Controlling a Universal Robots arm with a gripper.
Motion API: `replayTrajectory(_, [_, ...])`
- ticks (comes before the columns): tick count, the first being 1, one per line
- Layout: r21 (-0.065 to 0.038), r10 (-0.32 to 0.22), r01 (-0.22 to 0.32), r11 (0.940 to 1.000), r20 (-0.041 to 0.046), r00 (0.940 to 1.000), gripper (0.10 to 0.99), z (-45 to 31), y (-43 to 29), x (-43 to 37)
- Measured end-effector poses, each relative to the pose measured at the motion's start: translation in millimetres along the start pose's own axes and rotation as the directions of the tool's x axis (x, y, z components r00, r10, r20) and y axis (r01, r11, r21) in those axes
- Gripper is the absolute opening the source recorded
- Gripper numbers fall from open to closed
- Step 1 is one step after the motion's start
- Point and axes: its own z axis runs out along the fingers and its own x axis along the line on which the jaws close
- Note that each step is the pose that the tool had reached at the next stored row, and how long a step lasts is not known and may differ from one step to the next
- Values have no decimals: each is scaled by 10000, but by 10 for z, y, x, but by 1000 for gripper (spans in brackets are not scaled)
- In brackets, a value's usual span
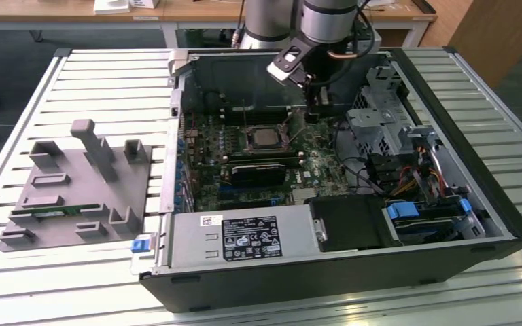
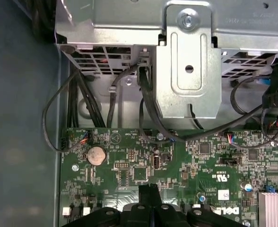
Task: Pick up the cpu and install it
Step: 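Close the cpu cover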
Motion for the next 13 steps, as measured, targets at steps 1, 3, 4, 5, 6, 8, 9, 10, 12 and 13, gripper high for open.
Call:
replayTrajectory(1, [0,-5,5,10000,0,10000,106,-4,-7,0])
replayTrajectory(3, [2,-12,12,10000,-4,10000,106,-5,-16,0])
replayTrajectory(4, [3,-15,15,10000,-3,10000,106,-6,-22,0])
replayTrajectory(5, [5,-19,19,10000,-1,10000,106,-8,-46,-1])
replayTrajectory(6, [4,-19,19,10000,-1,10000,106,-9,-54,-1])
replayTrajectory(8, [4,-19,19,10000,-3,10000,106,-8,-60,-1])
replayTrajectory(9, [4,-20,20,10000,-3,10000,106,-9,-60,0])
replayTrajectory(10, [4,-19,19,10000,-3,10000,106,-9,-62,0])
replayTrajectory(12, [3,-18,18,10000,-5,10000,106,-9,-65,0])
replayTrajectory(13, [3,-18,18,10000,-6,10000,106,-9,-68,0])
